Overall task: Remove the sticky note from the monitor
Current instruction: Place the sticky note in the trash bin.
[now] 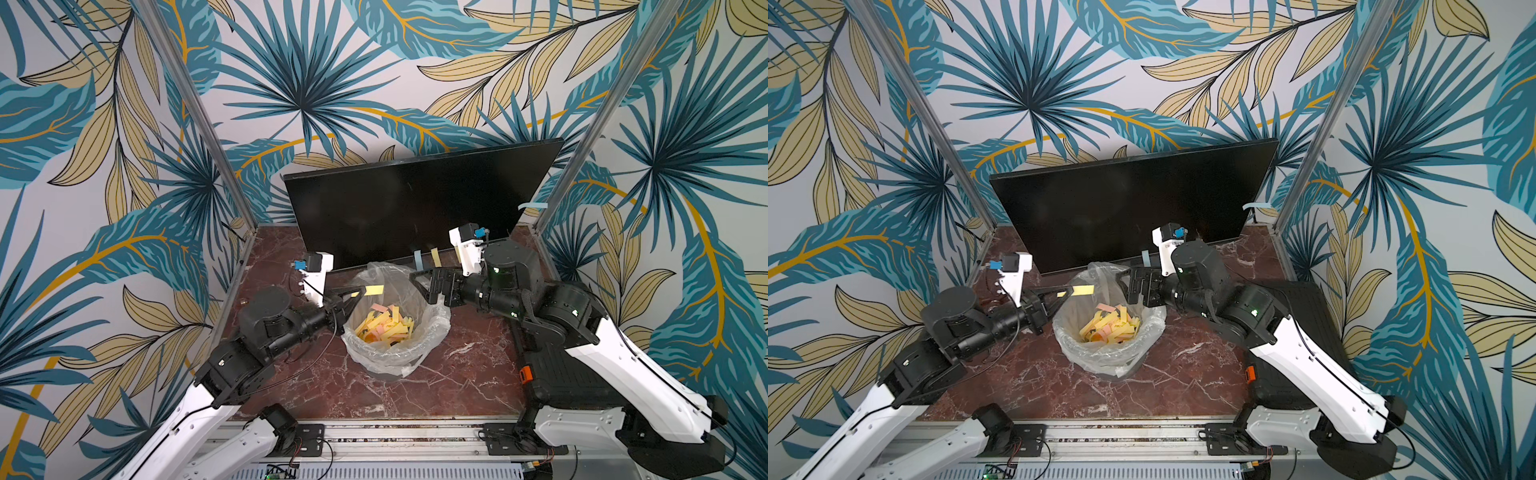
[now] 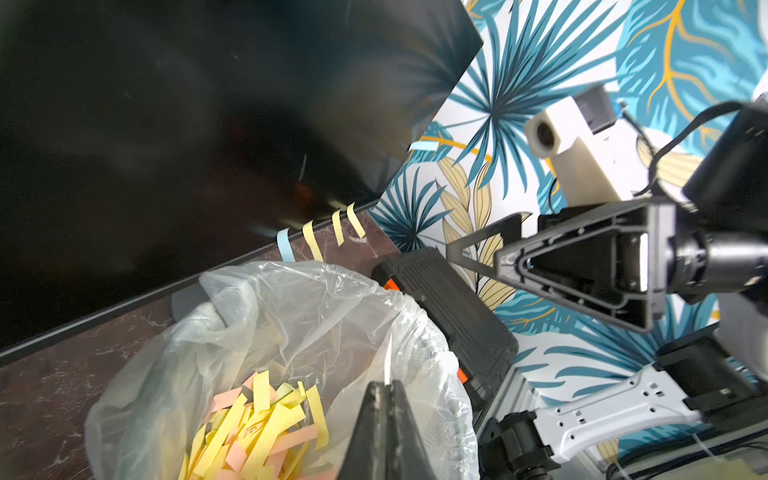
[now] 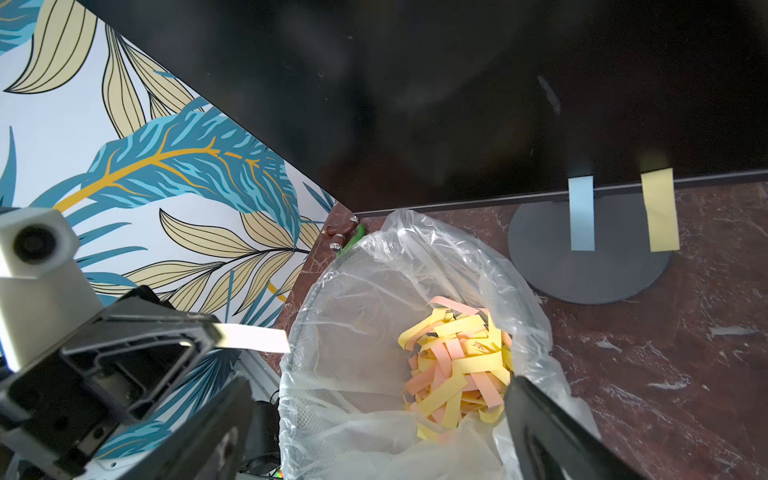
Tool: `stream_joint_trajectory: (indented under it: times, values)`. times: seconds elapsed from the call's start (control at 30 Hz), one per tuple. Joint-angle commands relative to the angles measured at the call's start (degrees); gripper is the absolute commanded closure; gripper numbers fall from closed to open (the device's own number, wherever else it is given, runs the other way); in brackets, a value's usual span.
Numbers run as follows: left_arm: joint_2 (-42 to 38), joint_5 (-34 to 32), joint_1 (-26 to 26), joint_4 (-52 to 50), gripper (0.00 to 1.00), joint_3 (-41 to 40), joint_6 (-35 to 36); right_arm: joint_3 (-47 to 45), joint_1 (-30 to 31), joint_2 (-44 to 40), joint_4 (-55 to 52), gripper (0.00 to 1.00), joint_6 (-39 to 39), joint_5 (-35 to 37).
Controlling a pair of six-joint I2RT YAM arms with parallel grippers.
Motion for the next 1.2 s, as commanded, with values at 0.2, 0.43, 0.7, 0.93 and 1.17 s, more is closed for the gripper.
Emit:
stream_joint_trajectory:
  times: [0.2,0.43,0.7,0.93,1.17]
  values:
    - [11.92,-23.16,-14.56,-6.70,1.00,6.21,9.30,-6.23,-4.29,-5.73,-0.15,0.02,5.87,0.38]
    - [16.80,-28.23,-18.41,-9.21,0.71,9.04,12.22,-11.15,-5.90,-9.68,0.18,0.02,7.65,0.46]
    - [17.34,-28.97,-18.93,-10.32,0.16,11.16,12.75,-21.97,-9.33,-17.66,-0.74,0.00,10.30,1.70]
    - [16.42,-29.80,-19.01,-11.42,0.00,15.74,14.49,-30.60,-10.26,-22.19,-3.83,0.01,12.28,5.90]
    - [15.36,-30.61,-19.01,-10.52,0.00,17.60,13.19,-37.14,-11.37,-21.28,-2.47,0.00,14.26,8.90]
